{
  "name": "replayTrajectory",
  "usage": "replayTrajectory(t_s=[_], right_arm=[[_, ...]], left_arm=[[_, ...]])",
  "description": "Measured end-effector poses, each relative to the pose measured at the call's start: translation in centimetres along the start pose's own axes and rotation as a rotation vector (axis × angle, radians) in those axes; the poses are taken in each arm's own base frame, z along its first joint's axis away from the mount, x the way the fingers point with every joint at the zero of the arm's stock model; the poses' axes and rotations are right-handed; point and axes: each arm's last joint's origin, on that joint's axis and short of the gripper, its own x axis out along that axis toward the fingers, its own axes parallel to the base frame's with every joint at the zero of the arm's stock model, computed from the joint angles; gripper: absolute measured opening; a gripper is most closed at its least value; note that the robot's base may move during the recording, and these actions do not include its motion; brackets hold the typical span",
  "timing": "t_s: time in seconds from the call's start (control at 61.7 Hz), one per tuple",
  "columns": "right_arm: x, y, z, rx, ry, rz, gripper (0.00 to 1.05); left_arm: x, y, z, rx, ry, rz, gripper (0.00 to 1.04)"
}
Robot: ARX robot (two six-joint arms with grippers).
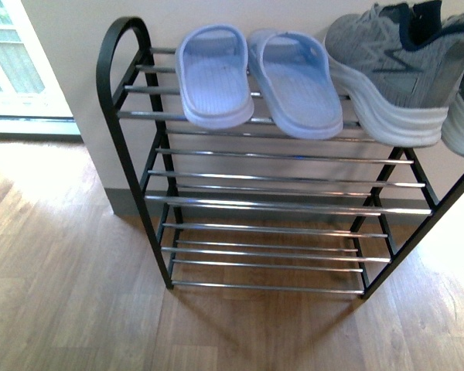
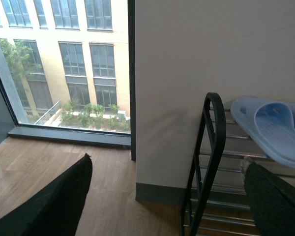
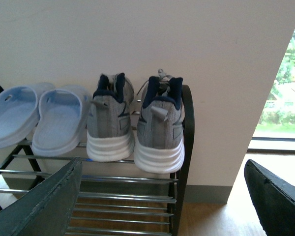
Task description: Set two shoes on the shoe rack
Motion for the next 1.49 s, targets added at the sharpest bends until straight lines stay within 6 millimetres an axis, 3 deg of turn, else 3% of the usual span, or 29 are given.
replayTrajectory(t_s=[1.492], right_arm=[[0.0,0.01,0.0,0.0,0.0,0.004,0.96]], left_arm=[[0.0,0.01,0.0,0.0,0.0,0.002,0.95]])
